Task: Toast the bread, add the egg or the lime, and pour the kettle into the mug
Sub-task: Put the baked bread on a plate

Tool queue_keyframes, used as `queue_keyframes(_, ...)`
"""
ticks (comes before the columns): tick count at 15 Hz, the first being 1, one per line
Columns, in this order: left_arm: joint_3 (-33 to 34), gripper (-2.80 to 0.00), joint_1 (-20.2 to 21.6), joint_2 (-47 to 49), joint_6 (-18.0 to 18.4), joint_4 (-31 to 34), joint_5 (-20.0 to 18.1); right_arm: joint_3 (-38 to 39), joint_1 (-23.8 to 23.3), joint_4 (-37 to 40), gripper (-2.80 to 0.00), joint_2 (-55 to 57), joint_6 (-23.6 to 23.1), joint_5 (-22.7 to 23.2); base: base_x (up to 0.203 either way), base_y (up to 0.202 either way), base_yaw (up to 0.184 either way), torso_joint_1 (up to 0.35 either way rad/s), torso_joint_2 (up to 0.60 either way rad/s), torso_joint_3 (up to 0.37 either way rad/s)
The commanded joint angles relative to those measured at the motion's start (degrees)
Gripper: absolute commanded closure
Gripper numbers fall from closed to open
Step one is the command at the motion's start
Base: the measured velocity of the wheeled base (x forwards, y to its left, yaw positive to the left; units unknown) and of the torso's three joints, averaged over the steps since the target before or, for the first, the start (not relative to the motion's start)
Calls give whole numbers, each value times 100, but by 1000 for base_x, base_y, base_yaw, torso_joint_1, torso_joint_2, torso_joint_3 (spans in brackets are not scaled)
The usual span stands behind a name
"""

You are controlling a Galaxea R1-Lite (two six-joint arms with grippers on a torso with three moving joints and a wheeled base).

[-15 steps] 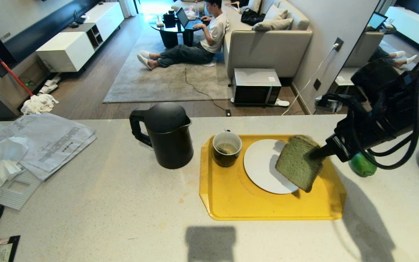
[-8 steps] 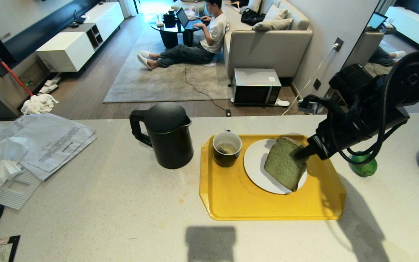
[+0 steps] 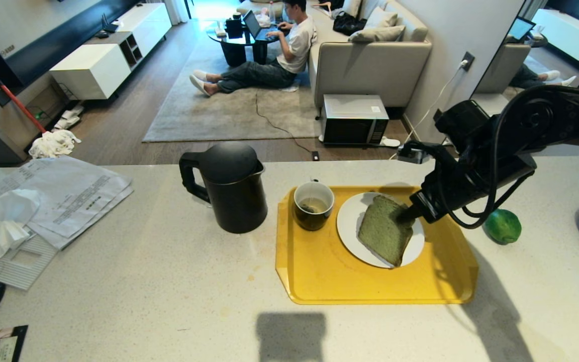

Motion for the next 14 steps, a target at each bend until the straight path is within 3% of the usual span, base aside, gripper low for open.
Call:
queue_keyframes(1, 0, 0, 0, 9, 2, 0, 4, -86, -70, -161, 0, 251, -16, -34, 0, 0, 0, 0, 0, 0)
queue_keyframes(4, 0, 0, 0, 9, 2, 0, 0, -87, -255, -449, 0, 397, -27, -340, 0, 0, 0, 0, 0, 0)
queue_keyframes(14, 0, 0, 0, 9, 2, 0, 0, -93, -1257, -501, 0, 626, -283, -355, 0, 0, 0, 0, 0, 0)
